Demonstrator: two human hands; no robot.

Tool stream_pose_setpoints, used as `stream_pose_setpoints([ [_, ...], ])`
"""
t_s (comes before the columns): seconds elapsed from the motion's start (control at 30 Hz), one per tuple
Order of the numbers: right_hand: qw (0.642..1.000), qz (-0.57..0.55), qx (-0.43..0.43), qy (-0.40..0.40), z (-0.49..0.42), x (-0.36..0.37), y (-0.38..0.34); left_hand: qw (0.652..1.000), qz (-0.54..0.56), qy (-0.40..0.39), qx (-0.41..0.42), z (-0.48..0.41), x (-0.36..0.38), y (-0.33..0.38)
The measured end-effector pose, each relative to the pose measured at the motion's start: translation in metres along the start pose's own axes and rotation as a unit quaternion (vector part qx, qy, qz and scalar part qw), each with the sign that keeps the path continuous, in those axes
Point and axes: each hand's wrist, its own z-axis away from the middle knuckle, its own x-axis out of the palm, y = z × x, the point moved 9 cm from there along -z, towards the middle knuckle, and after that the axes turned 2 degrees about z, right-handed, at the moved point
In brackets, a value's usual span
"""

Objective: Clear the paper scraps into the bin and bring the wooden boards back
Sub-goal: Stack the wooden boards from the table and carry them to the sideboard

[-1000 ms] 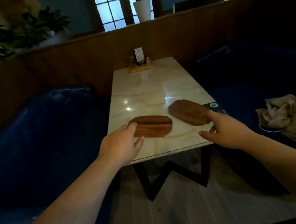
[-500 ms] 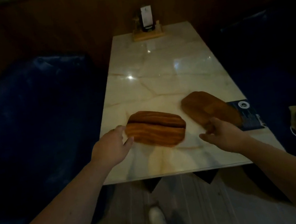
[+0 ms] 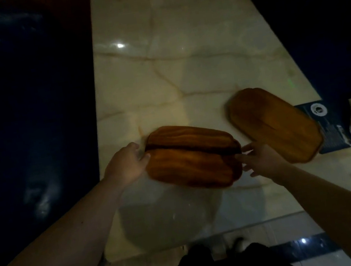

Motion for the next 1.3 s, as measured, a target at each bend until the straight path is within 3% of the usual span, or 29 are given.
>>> stream_pose_setpoints([
  [0.17, 0.999, 0.031, 0.0, 0.039, -0.023, -0.003, -0.007, 0.998, 0.007, -0.054, -0.043, -0.031, 0.028, -0.007],
  [0.33, 0.992, 0.117, -0.02, 0.04, -0.033, 0.003, -0.006, 0.996, 0.047, -0.038, -0.07, -0.03, 0.039, -0.007],
  [0.47, 0.999, 0.036, 0.018, -0.022, -0.037, 0.006, 0.007, 0.985, 0.142, -0.033, -0.095, -0.024, 0.039, -0.009],
  [0.67, 0.995, -0.083, -0.008, -0.05, -0.028, -0.024, 0.021, 0.968, 0.195, 0.072, -0.141, -0.015, 0.024, 0.018],
  [0.97, 0.976, -0.215, 0.002, 0.015, -0.036, -0.126, 0.074, 0.98, 0.177, 0.081, -0.035, -0.065, 0.048, 0.156],
  [1.07, 0.98, -0.188, -0.019, 0.063, -0.037, -0.155, 0.089, 0.984, 0.163, 0.065, -0.016, -0.08, 0.068, 0.194],
  [1.3, 0.976, -0.195, 0.041, 0.084, -0.043, -0.185, 0.138, 0.996, 0.069, -0.056, 0.029, -0.119, 0.128, 0.267],
])
